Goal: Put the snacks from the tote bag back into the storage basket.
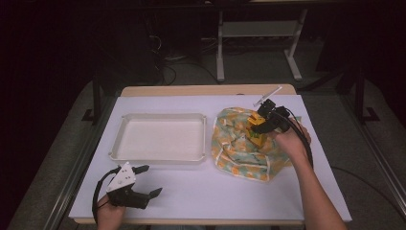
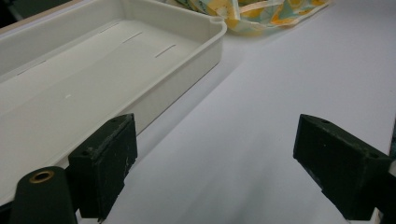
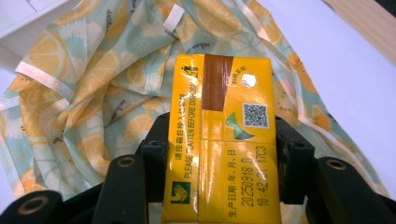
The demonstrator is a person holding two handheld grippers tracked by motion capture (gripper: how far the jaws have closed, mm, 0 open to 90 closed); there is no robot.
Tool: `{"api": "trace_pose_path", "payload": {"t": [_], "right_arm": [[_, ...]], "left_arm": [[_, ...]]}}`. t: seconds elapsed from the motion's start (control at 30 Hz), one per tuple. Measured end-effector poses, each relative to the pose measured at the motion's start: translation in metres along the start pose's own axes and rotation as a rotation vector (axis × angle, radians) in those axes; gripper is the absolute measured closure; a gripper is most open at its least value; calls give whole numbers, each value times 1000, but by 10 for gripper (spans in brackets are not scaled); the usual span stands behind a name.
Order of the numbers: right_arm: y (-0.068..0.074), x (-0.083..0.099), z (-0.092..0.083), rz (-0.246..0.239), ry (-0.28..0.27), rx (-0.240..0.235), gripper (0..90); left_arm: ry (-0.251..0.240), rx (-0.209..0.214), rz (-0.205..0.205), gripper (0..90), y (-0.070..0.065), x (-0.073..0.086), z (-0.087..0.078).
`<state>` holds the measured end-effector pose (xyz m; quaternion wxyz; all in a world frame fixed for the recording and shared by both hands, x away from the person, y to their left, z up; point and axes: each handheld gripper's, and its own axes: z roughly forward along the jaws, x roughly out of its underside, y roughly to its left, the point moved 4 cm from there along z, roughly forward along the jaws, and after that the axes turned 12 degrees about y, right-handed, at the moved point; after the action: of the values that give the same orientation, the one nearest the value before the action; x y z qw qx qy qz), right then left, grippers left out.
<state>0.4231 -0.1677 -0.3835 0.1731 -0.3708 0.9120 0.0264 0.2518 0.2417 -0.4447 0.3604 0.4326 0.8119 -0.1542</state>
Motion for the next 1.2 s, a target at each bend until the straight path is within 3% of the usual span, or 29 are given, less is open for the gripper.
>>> {"api": "trace_pose_path", "payload": {"t": [0.27, 0.67, 1.2], "right_arm": [[-2, -1, -10, 1, -14, -28, 493], [-1, -5, -30, -23, -29, -27, 493], [14, -20, -53, -87, -41, -26, 493]], "left_arm": [[-2, -1, -1, 133, 0, 0, 0], [-2, -3, 0, 133, 1, 0, -1], [-5, -7, -1, 133, 1, 0, -1]]}}
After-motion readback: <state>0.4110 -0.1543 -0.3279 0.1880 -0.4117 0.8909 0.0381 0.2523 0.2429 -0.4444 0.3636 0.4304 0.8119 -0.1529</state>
